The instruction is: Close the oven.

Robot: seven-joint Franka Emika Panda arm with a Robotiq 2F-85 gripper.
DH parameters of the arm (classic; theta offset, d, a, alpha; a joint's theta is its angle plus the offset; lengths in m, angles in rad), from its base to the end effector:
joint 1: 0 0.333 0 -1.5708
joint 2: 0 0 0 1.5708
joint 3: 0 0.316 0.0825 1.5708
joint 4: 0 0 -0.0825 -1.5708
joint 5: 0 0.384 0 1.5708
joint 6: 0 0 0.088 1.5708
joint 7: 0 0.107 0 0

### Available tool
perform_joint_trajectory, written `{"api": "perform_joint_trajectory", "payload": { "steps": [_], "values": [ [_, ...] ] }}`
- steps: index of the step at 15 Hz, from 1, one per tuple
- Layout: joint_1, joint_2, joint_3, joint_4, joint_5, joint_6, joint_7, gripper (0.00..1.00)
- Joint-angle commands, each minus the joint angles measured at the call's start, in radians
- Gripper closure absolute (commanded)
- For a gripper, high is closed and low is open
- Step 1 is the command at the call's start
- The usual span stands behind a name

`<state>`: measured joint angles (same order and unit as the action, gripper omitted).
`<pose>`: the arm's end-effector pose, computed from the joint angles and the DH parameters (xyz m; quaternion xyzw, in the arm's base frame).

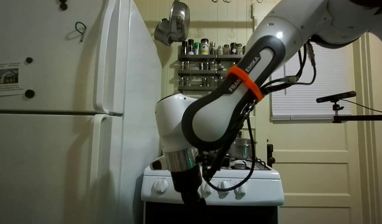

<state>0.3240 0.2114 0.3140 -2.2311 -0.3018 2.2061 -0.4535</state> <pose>0.4228 0.3021 0.2649 0.7892 0.5994 -0.1009 0.0876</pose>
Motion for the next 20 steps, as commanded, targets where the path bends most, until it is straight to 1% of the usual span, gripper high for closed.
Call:
{"api": "perform_joint_trajectory", "payload": {
  "steps": [1, 4, 5, 7, 10, 11, 14, 15, 19, 20],
  "values": [
    [0.024, 0.190, 0.022, 0.132, -0.084, 0.052, -0.094, 0.00],
    [0.046, 0.296, 0.042, 0.223, -0.128, 0.068, -0.189, 0.00],
    [0.030, 0.220, 0.034, 0.148, -0.093, 0.064, -0.132, 0.00],
    [0.034, 0.249, 0.035, 0.169, -0.094, 0.064, -0.136, 0.00],
    [0.028, 0.239, 0.033, 0.165, -0.093, 0.064, -0.137, 0.00],
    [0.028, 0.262, 0.040, 0.187, -0.099, 0.083, -0.167, 0.00],
    [0.050, 0.365, 0.059, 0.299, -0.103, 0.045, -0.284, 0.00],
    [0.061, 0.395, 0.062, 0.330, -0.110, 0.059, -0.309, 0.00],
    [0.117, 0.503, 0.052, 0.433, -0.134, 0.053, -0.390, 0.00],
    [0.133, 0.537, 0.046, 0.457, -0.150, 0.067, -0.407, 0.25]
  ]
}}
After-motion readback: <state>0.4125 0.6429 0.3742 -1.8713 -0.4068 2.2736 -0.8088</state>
